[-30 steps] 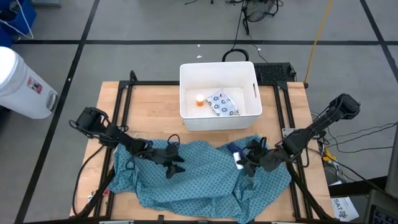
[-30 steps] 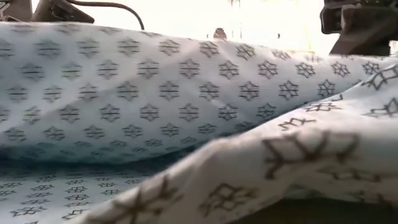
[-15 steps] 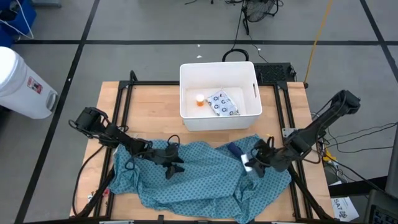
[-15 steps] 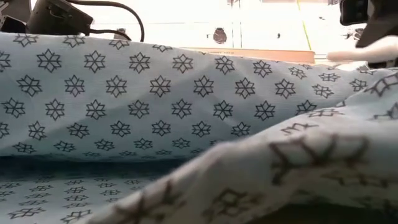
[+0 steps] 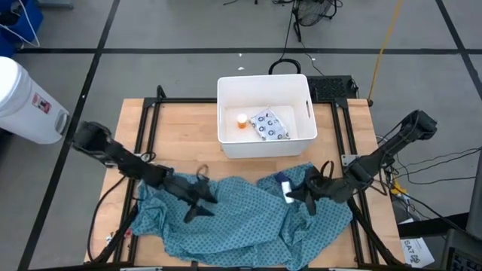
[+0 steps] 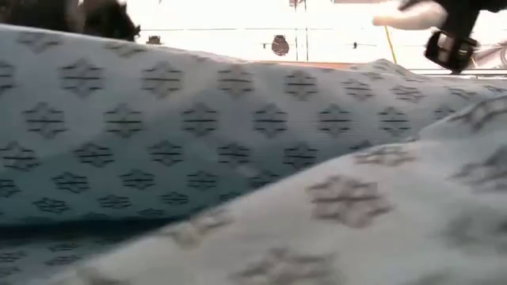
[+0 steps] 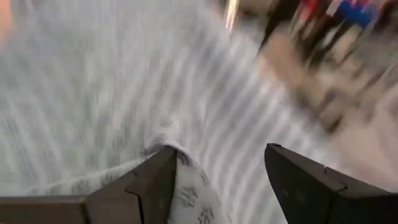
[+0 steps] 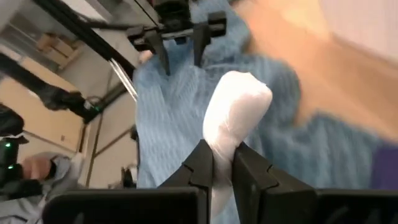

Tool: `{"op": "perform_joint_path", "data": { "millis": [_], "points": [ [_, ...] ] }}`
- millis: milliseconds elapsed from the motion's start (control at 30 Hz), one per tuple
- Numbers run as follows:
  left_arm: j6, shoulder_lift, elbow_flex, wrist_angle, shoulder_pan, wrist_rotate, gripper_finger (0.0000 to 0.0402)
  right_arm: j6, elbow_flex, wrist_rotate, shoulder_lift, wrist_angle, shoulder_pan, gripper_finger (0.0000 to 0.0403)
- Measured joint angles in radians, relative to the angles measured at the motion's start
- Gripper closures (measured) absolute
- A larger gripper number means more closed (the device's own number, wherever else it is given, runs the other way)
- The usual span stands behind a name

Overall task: Pick & place medical supplies in basket/bin
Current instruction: Put the white rolled gauze into the white bin

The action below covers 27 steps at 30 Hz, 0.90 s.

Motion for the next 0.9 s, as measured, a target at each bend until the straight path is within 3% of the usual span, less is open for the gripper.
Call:
{"op": "perform_joint_path", "data": {
  "millis": [200, 433, 633, 900],
  "points": [
    [0.109, -0.174, 0.003, 0.030, -0.002, -0.064, 0.0158, -0.195, 0.000, -0.098, 0.007, 0.178, -0.102, 0.0379],
    [0.161, -0.233, 0.006, 0.050, 0.042, -0.082, 0.0158, -0.255, 0.000, -0.241, 0.006, 0.202, -0.277, 0.0379],
    [0.087, -0.164, 0.008, 0.053, 0.105, 0.046, 0.0158, -0.272, 0.000, -0.311, 0.006, 0.203, -0.370, 0.0374],
    [0.047, 0.030, 0.048, 0.091, 0.174, 0.175, 0.0158, -0.290, 0.000, -0.338, 0.006, 0.217, -0.429, 0.0374]
  ]
}}
